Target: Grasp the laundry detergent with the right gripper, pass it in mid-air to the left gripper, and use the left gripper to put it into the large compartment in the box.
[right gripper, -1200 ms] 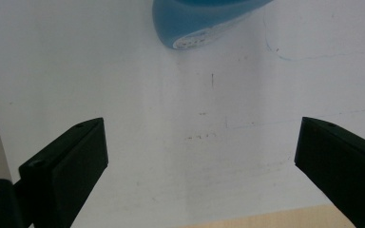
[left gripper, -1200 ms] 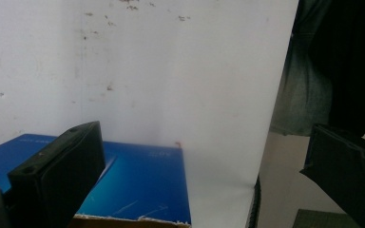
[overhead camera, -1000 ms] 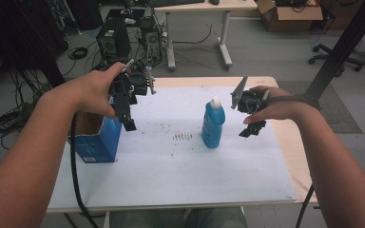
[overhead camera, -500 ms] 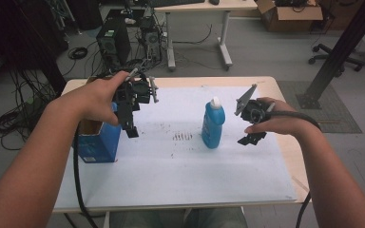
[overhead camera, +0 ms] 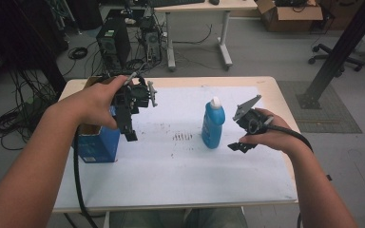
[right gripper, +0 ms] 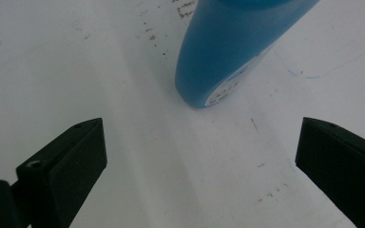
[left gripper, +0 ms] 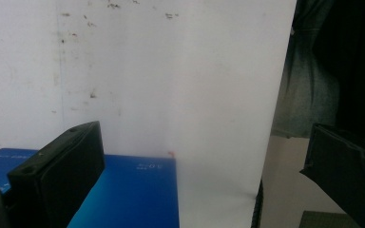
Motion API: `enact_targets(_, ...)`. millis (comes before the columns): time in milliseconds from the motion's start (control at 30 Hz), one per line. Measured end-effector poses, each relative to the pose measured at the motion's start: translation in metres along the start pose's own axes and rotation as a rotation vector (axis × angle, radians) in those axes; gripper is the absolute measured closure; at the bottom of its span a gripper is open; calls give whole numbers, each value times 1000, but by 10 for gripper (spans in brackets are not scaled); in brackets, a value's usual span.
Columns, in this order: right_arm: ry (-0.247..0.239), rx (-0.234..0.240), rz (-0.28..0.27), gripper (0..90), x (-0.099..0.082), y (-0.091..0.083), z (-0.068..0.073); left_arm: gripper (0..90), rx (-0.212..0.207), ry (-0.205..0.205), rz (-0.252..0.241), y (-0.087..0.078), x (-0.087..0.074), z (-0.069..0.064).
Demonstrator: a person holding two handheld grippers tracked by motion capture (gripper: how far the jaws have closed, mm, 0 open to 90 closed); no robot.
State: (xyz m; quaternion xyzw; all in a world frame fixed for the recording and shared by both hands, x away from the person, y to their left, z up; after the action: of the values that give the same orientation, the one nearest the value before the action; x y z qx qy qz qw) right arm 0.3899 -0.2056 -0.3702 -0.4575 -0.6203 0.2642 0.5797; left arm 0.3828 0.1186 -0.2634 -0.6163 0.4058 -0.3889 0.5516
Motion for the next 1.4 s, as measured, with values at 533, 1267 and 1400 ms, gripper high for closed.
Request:
enact_targets(533,149,-70,-80,23,-5,32,12,2,2,10,4,3,2,-1)
enact_targets(1267,293,-241,-295,15,0,57,16,2,15,5,26,7,2,1)
enact_targets(1400,307,-267,-318,16,0,61,17,1,16,8,27,8,3,1)
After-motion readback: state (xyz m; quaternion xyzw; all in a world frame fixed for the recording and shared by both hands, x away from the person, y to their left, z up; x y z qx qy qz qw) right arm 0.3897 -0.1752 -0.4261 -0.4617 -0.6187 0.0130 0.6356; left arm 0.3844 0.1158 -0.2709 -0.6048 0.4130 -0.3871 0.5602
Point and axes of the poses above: each handheld gripper's, and its own axes: y roughly forward along the jaws, x roughly out of its top, z roughly to its left, the point moved 4 cm from there along y, roughly forward along the jaws, and after that the axes turned 14 degrees about -y, right-handed, at the moved point
